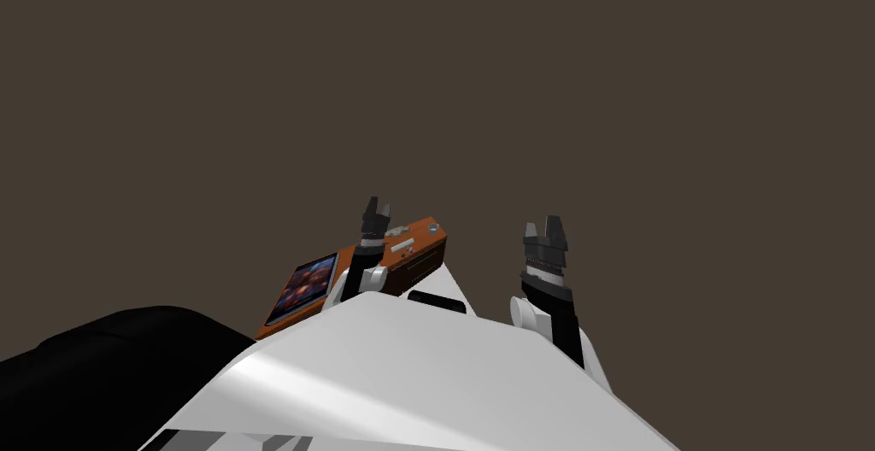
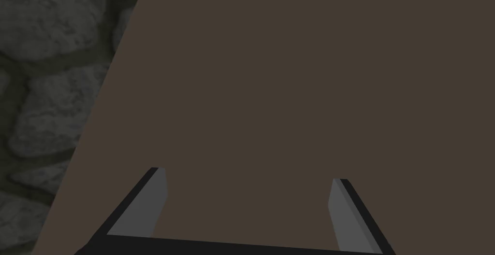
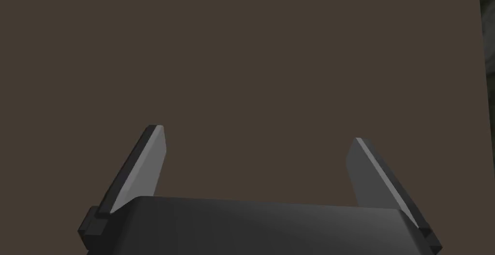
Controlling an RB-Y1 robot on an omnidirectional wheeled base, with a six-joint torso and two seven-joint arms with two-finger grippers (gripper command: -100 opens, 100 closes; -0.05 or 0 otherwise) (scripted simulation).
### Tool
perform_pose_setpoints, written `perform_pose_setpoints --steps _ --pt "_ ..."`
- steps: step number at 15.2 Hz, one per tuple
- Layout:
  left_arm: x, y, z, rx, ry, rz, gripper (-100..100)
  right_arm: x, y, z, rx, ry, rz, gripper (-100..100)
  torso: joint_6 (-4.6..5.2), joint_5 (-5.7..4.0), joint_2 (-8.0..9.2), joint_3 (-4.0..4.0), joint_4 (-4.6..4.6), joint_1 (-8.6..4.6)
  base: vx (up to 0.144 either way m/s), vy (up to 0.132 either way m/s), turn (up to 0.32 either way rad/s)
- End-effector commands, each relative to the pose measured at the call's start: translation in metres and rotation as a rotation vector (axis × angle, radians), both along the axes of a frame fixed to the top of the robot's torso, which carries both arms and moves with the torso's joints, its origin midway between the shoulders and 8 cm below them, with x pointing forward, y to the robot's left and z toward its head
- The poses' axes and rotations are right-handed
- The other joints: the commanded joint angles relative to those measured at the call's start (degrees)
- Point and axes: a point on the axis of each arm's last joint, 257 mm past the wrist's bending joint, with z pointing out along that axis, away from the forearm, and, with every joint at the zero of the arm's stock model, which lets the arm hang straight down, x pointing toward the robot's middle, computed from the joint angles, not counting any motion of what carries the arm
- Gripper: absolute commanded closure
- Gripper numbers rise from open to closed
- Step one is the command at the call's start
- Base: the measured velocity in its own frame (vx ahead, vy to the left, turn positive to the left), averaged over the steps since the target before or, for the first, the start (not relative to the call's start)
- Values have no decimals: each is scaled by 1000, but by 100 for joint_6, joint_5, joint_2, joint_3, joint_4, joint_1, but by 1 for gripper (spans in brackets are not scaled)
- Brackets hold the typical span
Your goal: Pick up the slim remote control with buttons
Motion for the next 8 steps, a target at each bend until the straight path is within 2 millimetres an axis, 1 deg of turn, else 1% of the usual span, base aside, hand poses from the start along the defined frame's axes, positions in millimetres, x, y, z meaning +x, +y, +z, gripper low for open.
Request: perform_pose_setpoints --steps 1,2,3,4,6,7,8 --pt "5 -1 -7 29 26 -19 -100 0 0 0 0 0 0 0 0 0 0 0 0 0 0 -3 -31" --pt "5 -1 -7 29 26 -19 -100 0 0 0 0 0 0 0 1 0 0 0 0 1 0 -4 -34" --pt "9 -1 -14 47 51 -32 -100 0 0 0 0 0 0 0 1 0 0 0 0 1 0 -4 -41" --pt "9 -1 -14 47 51 -32 -100 0 0 0 0 0 0 0 1 0 0 0 0 1 0 -4 -31" --pt "22 4 -34 65 117 -51 -100 0 0 0 0 0 0 0 1 0 -1 -1 0 1 2 -8 -60" --pt "22 3 -34 72 118 -53 -100 0 0 0 0 0 0 0 1 0 -2 -1 -1 0 3 -7 -67" --pt "29 8 -48 78 160 -60 -100 0 0 0 0 0 0 0 1 0 -2 -1 -1 0 2 -9 -84"
